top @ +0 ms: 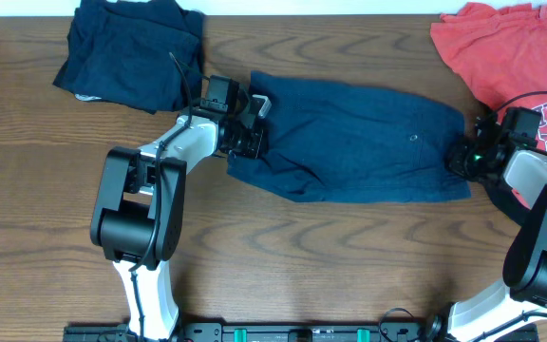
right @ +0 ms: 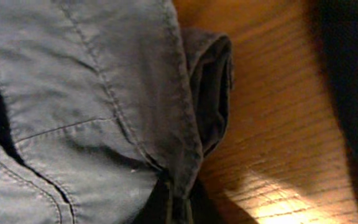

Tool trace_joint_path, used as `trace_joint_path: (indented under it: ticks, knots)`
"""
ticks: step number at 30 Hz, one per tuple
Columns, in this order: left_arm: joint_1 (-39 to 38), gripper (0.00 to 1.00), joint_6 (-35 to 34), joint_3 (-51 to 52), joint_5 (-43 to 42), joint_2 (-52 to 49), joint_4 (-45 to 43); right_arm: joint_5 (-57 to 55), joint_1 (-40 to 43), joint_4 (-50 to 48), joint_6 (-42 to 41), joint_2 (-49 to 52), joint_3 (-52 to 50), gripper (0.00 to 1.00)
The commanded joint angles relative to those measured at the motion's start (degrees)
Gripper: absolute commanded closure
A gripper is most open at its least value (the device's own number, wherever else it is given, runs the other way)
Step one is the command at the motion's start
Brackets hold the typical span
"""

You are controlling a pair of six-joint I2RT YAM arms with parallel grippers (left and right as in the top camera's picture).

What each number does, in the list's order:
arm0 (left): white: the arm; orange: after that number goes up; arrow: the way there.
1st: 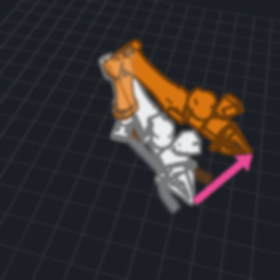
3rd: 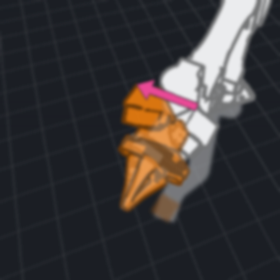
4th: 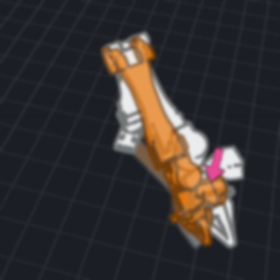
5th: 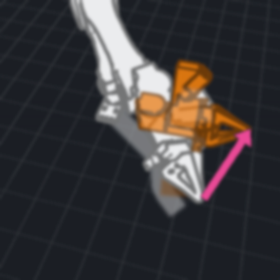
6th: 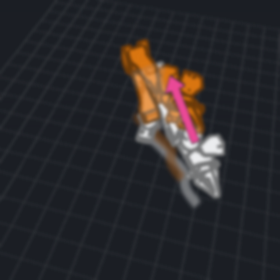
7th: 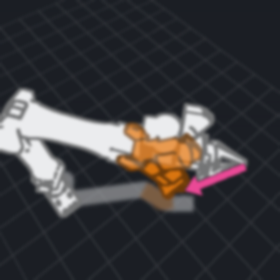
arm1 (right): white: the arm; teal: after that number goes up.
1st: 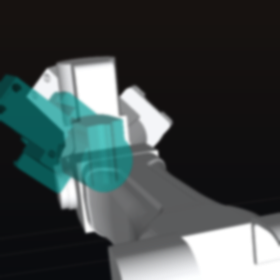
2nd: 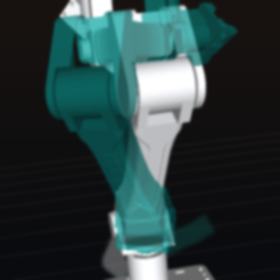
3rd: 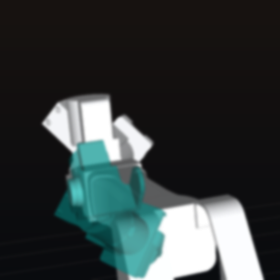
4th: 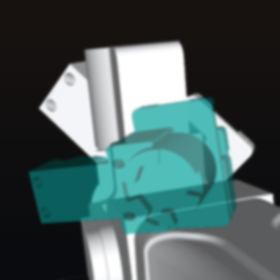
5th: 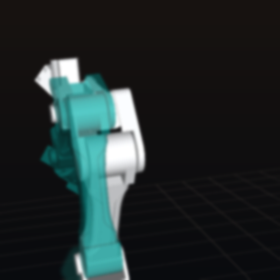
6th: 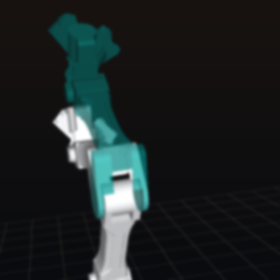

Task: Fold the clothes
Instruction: 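Grasp the left and right ends of the folded navy shorts strip, then lift the right end with the right gripper and carry it up-left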

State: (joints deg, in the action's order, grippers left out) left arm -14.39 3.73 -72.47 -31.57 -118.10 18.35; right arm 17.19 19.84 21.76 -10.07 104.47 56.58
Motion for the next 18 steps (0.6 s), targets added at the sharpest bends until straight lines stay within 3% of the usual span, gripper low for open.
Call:
trace_joint_path:
  ticks: [1, 11, 18]
  knots:
    - [0.15, 0.94, -4.04, -0.9, -0.35, -0.63, 0.87, 1.95, 0.72, 0.74, -1.22, -0.22, 2.49, 0.99]
    - [-0.59, 0.94, -14.69, -0.9, 0.04, -0.63, 0.9, 2.45, 3.89, 18.64, 7.76, -2.75, 20.72, 0.99]
    - [-3.1, 0.94, -15.23, -0.9, 0.04, -0.63, 0.85, 9.29, 2.45, 26.56, 11.5, -2.75, 28.24, 0.99]
